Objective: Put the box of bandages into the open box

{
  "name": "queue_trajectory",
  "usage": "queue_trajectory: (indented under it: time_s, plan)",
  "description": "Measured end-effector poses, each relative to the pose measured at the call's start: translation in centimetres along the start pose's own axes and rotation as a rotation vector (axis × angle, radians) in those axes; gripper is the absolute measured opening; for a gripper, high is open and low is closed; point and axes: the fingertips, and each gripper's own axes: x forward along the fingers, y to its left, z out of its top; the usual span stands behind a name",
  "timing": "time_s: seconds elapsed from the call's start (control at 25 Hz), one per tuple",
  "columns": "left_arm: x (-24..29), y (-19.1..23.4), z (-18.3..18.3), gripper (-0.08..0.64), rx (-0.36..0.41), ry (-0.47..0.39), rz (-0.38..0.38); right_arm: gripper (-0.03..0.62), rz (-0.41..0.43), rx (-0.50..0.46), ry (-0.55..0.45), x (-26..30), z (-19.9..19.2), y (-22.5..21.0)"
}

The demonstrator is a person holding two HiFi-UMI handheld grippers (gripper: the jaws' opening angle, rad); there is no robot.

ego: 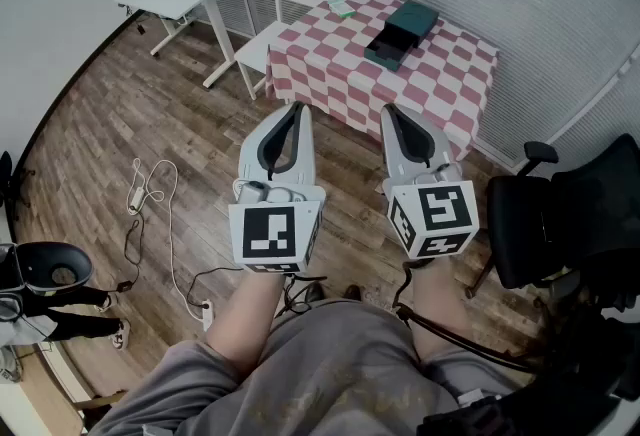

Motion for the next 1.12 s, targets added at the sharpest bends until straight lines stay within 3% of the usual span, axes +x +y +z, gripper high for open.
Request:
queue_trajectory:
  time_s: [0.68, 1.12]
  plan:
    - [4.5, -2.2, -2.2, 0.000, -0.010, 0.017, 0.033, 0.035, 0.056, 0.036, 0.002, 2.9, -2.4, -3.9]
    - [11.4, 2.3, -7.0, 0.000, -0.025, 0.053, 0.027, 0.031, 0.017, 0.035, 0.063, 11.9, -6.2, -5.4]
